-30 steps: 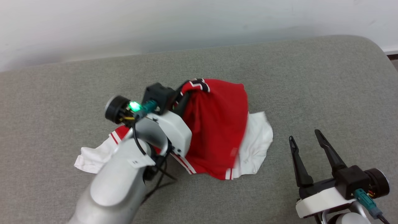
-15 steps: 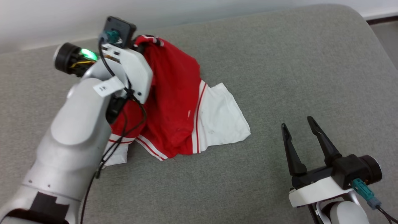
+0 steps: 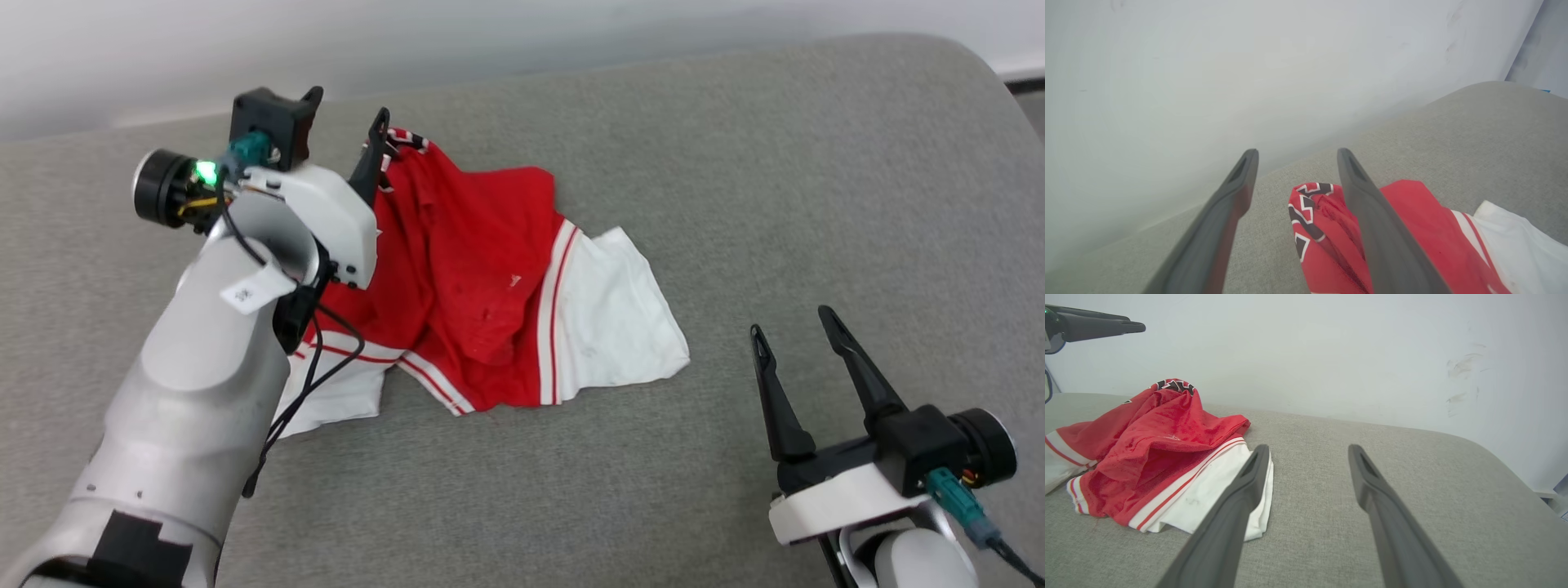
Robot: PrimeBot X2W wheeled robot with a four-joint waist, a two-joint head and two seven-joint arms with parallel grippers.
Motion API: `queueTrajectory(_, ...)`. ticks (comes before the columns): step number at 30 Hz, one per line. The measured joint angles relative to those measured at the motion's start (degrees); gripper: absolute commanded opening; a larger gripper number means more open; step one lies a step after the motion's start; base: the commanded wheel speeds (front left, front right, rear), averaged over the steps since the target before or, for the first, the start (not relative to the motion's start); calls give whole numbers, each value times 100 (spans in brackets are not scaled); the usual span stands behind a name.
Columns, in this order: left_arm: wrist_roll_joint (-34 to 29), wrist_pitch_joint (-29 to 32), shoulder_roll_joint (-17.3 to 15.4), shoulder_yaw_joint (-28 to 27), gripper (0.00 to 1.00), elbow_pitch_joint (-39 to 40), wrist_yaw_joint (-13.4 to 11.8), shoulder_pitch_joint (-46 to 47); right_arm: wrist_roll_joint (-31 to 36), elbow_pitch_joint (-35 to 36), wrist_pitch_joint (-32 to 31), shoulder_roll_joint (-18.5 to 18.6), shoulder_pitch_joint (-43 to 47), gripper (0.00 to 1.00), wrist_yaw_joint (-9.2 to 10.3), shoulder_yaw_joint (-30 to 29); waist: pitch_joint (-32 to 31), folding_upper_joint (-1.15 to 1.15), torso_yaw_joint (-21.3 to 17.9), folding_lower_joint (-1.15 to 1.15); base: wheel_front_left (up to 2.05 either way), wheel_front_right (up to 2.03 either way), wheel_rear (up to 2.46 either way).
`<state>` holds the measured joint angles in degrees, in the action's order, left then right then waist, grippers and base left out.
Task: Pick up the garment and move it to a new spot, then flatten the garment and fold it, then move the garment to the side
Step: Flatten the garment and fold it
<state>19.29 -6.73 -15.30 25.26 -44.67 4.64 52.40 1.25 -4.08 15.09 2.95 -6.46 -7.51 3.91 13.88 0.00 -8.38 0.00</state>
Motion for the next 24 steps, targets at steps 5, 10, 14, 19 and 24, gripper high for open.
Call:
queueTrajectory(5,57,-502,-83,-65,100,410,-55,-452,126,-53,0,-2,126,100,0,-52,-334,0,322,0,0,0,0)
queueTrajectory(10,196,-711,-263,-299,100,1249,-345,-1332,178,-109,0,-2,307,100,0,-112,-692,0,652,-1,0,0,0)
queueTrajectory(14,310,-767,-379,-466,100,2128,-628,-2332,178,-124,0,-1,456,100,0,-182,-944,0,903,-1,0,0,0)
queueTrajectory(19,214,-816,-527,-519,100,3304,-903,-3535,178,-132,0,-1,549,100,0,-199,-1191,0,1145,-2,0,0,0)
queueTrajectory(24,58,-823,-486,-588,100,4184,-1237,-4522,175,-134,0,-2,597,100,0,-208,-1292,0,1242,-2,0,0,0)
